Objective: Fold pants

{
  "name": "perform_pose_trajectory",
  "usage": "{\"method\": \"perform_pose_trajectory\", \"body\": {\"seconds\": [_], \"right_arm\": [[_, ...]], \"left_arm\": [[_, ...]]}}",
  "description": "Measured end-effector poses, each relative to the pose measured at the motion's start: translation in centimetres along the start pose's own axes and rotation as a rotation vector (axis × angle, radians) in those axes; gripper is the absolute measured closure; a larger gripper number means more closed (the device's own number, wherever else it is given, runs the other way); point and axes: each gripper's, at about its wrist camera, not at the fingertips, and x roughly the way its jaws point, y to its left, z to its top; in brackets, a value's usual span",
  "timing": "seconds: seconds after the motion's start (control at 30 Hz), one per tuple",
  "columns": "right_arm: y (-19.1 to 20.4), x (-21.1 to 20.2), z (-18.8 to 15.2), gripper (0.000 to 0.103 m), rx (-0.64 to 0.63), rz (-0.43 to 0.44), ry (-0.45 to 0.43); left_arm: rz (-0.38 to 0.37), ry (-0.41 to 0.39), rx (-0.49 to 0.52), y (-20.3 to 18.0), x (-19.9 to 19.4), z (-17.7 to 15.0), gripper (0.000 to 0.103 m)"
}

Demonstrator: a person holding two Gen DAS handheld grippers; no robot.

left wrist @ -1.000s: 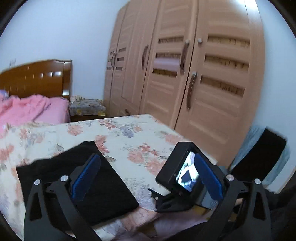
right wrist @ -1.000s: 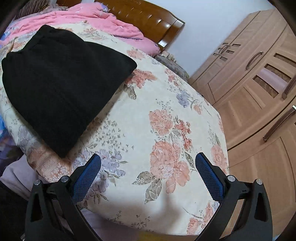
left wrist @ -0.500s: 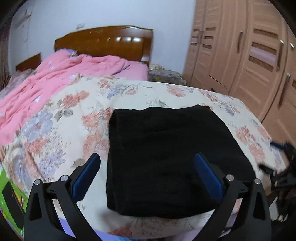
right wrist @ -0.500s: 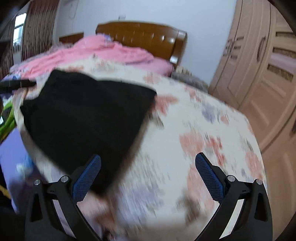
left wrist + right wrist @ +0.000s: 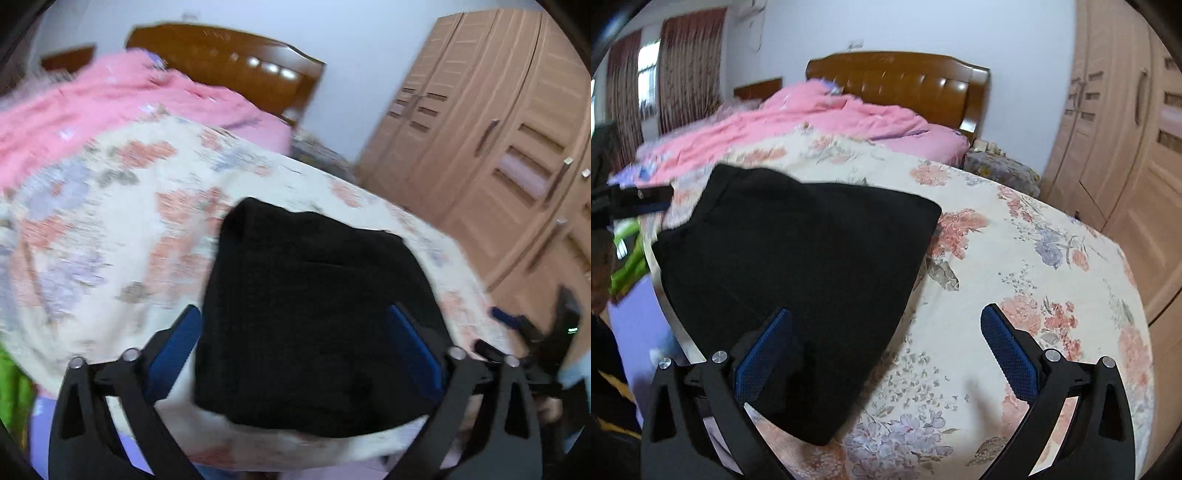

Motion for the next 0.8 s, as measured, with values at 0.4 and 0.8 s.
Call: {"method": "perform_pose_trajectory", "body": {"seconds": [0.4,0.8], "right_arm": [[1.3,1.3,-0.7,0.005,-0.048,0.008,0.026],[-8.6,-13.5,15.5,0.005,0.214,0.037,-0.528]], "left_arm": [[-0.04,0.151,-0.001,2.2,6.8,2.5,0.102],[0.095,0.19,0.002,3.7,6.8,2.8,0.096]]}}
